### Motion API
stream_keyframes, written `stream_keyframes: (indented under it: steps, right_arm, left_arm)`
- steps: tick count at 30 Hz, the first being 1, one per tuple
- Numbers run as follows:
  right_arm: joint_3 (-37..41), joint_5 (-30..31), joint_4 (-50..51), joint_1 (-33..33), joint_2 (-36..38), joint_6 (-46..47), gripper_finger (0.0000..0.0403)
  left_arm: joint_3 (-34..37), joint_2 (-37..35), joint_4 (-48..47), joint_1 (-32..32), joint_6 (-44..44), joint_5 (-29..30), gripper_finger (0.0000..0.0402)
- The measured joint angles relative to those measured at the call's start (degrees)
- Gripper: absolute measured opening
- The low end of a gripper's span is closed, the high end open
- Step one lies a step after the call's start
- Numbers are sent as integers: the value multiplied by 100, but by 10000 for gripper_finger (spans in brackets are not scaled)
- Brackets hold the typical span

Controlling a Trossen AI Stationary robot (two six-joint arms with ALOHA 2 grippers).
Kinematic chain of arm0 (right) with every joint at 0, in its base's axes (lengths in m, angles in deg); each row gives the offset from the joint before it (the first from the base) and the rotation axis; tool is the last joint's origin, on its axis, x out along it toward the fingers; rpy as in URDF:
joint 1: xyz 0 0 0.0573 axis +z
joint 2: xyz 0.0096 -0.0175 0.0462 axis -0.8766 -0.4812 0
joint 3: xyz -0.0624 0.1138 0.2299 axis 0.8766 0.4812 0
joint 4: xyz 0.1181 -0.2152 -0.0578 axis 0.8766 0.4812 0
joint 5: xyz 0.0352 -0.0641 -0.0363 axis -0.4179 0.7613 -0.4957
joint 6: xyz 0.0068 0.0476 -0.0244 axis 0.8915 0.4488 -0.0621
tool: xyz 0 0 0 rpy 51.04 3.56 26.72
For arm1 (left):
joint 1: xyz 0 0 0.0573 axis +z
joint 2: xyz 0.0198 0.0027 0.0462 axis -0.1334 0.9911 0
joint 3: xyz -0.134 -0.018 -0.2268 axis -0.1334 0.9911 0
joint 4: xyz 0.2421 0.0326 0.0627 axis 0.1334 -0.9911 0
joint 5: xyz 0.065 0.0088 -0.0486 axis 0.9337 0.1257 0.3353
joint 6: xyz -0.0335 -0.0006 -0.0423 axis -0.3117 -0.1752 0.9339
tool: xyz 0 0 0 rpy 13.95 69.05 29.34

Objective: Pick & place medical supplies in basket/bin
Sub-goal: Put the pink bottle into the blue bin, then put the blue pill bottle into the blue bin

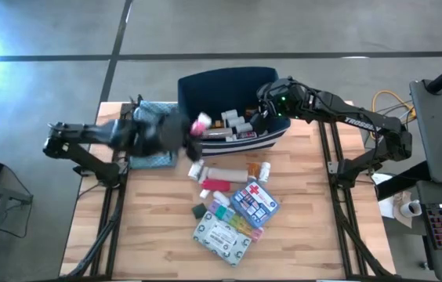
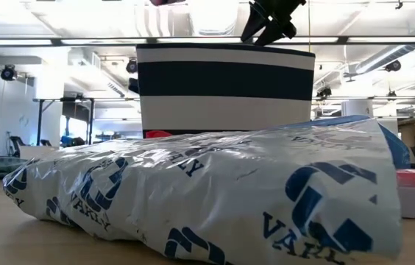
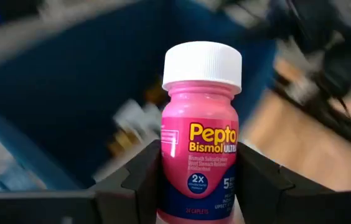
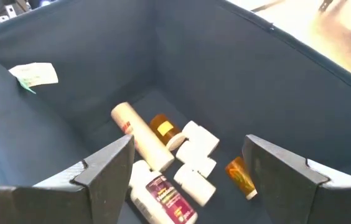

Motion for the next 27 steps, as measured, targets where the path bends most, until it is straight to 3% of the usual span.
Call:
stream_keyframes:
  steps: [4,7,15,19,27]
  right_arm:
    - [-16,0,26,0,25,-1,286]
    - [-16,0,195,13,78,108,286]
    - [59,-1,964,14,136,334,286]
    - [65,-2,853,71,174,431,286]
    - [65,-13,620,810,882,104,286]
  left_arm:
    - [-30,102,970,902,-1074,19,154]
    - [160,231,1723,1411,-1759,-97,181]
    - [619,653,2005,1883,-1913,-469,263]
    - [664,595,1784,1728,-1832,-524,268]
    - [691,-69,1199,525,-1131,-593,269]
